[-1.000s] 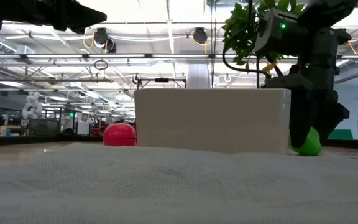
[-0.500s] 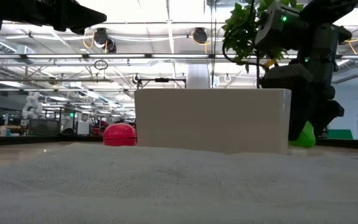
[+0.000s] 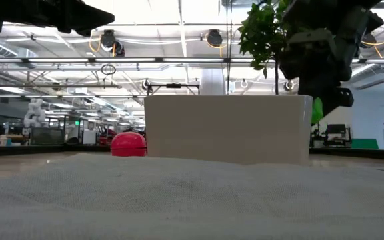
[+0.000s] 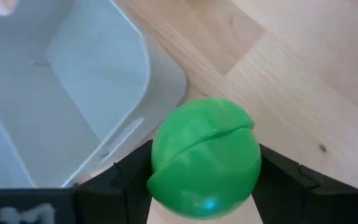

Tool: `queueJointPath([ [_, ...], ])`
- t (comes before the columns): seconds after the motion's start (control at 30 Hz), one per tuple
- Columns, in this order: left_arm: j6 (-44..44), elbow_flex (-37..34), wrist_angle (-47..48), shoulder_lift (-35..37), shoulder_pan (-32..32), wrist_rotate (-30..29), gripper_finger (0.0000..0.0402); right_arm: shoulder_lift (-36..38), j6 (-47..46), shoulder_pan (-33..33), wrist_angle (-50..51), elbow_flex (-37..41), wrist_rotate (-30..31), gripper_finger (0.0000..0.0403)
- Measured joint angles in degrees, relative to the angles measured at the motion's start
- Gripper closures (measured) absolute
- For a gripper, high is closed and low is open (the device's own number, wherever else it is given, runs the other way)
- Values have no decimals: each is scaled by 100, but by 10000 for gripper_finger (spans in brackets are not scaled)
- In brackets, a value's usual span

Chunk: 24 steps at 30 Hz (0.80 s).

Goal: Pick and placing Produce into tupperware
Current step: Put the pear into the gray bin

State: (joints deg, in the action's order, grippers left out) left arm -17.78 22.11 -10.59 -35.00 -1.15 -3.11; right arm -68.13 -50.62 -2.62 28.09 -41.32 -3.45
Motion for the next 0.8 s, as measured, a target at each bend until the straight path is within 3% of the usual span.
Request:
queueJointPath([
  [0.2,-175,0,-15,2,0,-1,371,301,788,180,-25,-4,-426,193],
  [0.8,-199,0,-350,2,0,-2,371,1140,3907,350,-1539,-9,-234,193],
])
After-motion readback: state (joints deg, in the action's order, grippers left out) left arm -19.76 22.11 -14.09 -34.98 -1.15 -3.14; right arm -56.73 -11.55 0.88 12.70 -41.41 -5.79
